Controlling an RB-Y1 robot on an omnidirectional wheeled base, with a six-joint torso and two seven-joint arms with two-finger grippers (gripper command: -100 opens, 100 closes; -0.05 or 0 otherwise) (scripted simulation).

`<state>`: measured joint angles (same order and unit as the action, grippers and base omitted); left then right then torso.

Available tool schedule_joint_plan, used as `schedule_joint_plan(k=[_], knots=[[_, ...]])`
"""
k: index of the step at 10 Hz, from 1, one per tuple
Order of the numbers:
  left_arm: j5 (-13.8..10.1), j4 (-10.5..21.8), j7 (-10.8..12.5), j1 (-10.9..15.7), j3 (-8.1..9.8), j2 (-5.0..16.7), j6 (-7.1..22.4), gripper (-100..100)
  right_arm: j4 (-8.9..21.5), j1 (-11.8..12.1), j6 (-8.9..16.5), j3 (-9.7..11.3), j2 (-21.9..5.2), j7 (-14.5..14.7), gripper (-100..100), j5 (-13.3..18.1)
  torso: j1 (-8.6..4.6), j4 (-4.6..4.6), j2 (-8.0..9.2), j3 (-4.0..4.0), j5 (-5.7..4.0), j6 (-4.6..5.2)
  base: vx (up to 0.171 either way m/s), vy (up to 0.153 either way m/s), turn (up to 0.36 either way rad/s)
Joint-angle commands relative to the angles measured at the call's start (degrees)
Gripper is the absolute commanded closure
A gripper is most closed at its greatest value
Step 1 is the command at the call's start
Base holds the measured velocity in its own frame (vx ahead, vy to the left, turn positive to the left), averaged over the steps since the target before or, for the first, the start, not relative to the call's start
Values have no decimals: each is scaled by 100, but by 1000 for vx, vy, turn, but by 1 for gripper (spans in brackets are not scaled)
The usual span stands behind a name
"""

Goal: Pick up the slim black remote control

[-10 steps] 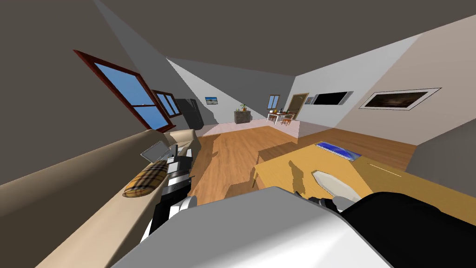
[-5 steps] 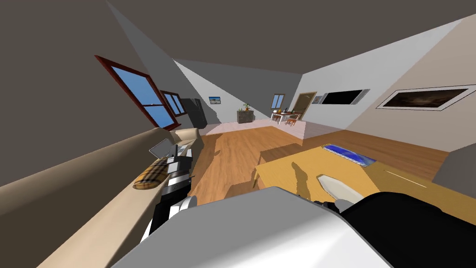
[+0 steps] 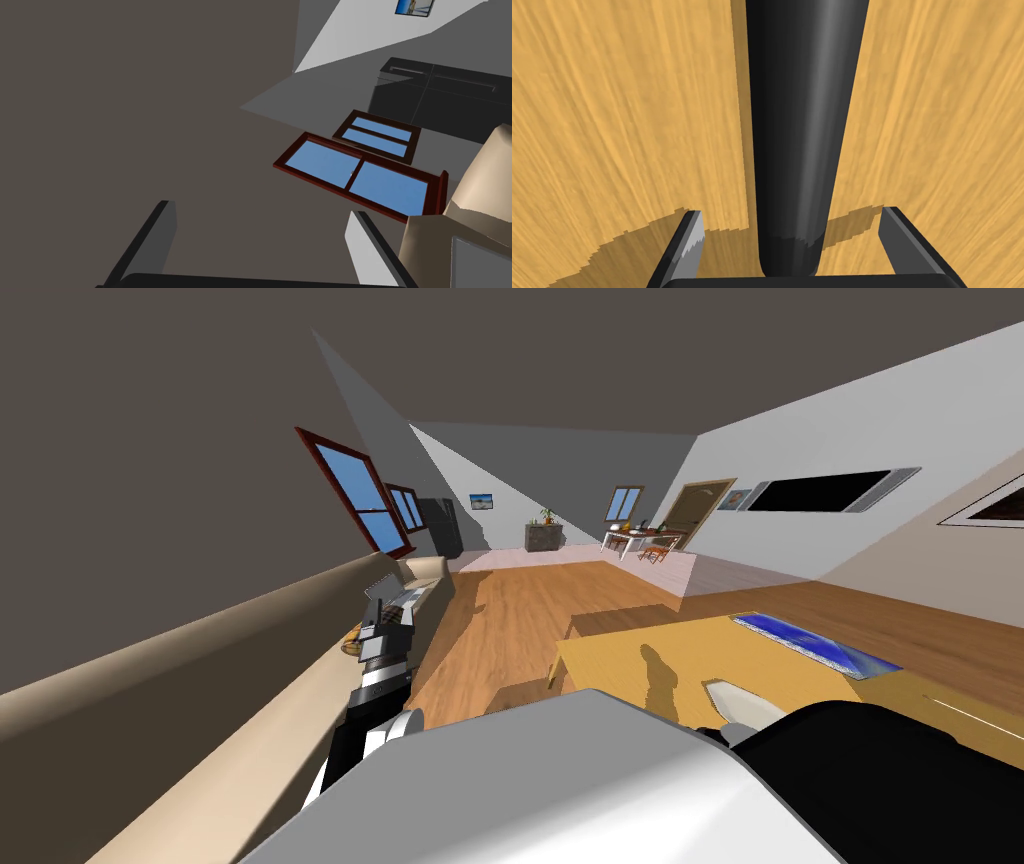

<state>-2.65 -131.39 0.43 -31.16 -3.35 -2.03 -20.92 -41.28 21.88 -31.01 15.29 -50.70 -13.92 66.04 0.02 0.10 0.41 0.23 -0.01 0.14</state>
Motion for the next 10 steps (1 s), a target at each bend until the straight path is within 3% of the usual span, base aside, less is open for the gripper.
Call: schedule_joint_plan(k=[1, 2, 3, 7, 8, 9, 10], knots=[[0, 0, 0, 0, 0, 0, 0, 0, 258, -101, 73, 41, 119, -40, -100, -134, 0, 0, 0, 0, 0, 0, -155, -2, 296], [0, 0, 0, 1, 0, 0, 0, 0, 135, -51, 42, 29, 62, -33, -100, -76, -1, 2, 6, 3, 1, -4, -70, -8, 67], [0, 0, 0, -1, 1, 0, 0, 0, 150, -59, 53, 33, 68, -44, 100, -85, -4, -2, -15, -7, 0, 3, -12, -1, -15], [0, 0, 0, -2, 1, 0, 0, 0, 147, -56, 48, 33, 70, -44, 100, -84, -8, -10, -48, -27, -1, 1, -1, 0, 0], [0, 0, 0, -2, 1, 0, 0, 0, 147, -56, 48, 34, 70, -43, 0, -84, -8, -10, -49, -28, -1, 1, 0, 0, 0], [0, 0, 0, -2, 1, 0, 0, 0, 55, -21, 31, 18, 28, -28, 100, -33, -8, -11, -50, -28, -1, 1, 68, -7, -174], [0, 0, 0, -3, 1, 1, 0, 0, -47, 18, 10, 7, -17, -23, 100, 18, -9, -15, -67, -37, 2, 7, 117, -6, -265]])
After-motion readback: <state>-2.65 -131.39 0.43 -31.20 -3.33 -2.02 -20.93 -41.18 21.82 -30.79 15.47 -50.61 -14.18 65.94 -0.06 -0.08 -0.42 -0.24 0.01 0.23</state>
